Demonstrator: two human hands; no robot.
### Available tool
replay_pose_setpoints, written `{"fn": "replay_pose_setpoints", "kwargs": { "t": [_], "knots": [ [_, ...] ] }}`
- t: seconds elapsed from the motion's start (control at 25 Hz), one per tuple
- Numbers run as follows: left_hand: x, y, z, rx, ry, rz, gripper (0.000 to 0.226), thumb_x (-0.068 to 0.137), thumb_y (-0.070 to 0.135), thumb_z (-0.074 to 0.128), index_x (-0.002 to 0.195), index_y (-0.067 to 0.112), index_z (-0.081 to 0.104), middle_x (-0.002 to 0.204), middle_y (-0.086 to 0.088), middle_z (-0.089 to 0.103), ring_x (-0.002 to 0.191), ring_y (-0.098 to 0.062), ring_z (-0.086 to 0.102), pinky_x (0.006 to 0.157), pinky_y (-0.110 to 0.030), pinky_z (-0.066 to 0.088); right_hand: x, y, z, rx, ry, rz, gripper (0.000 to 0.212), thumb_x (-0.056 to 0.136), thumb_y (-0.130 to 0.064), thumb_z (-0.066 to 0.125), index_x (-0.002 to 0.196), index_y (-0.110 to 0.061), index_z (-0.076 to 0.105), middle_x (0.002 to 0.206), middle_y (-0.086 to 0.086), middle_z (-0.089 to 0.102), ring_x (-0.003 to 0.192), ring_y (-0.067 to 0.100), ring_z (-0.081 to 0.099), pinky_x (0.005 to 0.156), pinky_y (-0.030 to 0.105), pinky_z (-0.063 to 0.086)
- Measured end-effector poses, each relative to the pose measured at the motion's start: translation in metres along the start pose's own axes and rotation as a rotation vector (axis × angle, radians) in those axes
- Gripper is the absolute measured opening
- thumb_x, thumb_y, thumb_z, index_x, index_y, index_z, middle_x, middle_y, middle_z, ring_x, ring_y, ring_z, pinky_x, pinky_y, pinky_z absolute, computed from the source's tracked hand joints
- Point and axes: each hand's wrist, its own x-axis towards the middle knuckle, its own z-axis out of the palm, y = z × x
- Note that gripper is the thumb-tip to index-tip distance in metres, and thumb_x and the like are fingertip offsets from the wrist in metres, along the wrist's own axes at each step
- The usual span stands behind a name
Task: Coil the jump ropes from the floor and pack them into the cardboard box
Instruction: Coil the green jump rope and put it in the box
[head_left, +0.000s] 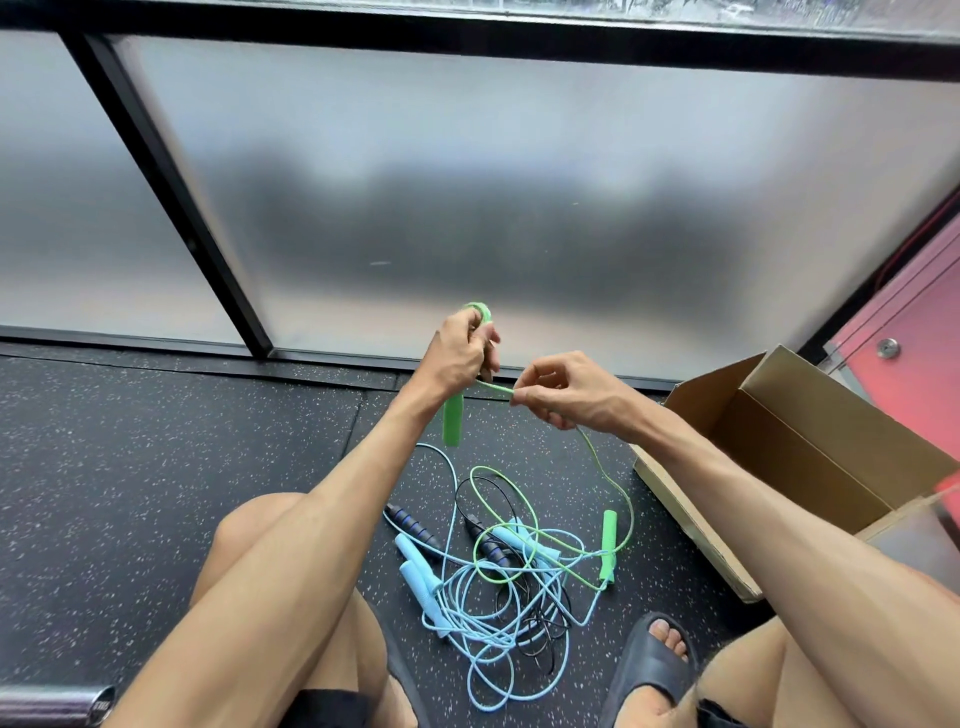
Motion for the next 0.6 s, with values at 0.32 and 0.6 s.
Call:
{"fn": "replay_pose_setpoints", "kwargs": {
  "t": [0.32,0.6],
  "knots": [
    [-0.013,0.009,0.008,-0.200,-0.483,-0.169,0.033,0.105,0.018,0.036,0.088,0.004,0.060,0.051,-0.002,0.037,0.046,-0.014,0.030,0.047,-0.025,0.025,0.003,0.003,-0.018,-0.003,0.328,-0.135,0.018,0.096,-0.015,0.062,0.083,-0.005,0.070,0.052,-0.013,0.054,0.049,0.003,0.042,0.048,0.018,0.032],
    [-0.015,0.015,-0.001,-0.528,-0.642,-0.259,0.045,0.105,0.034,0.036,0.067,0.014,0.049,0.045,0.006,0.017,0.045,-0.014,0.008,0.049,-0.032,0.009,0.010,0.012,-0.016,0.042,0.437,-0.115,0.022,0.092,-0.026,0.069,0.083,-0.008,0.060,0.063,0.003,0.055,0.053,0.014,0.046,0.052,0.029,0.041]
  ]
}}
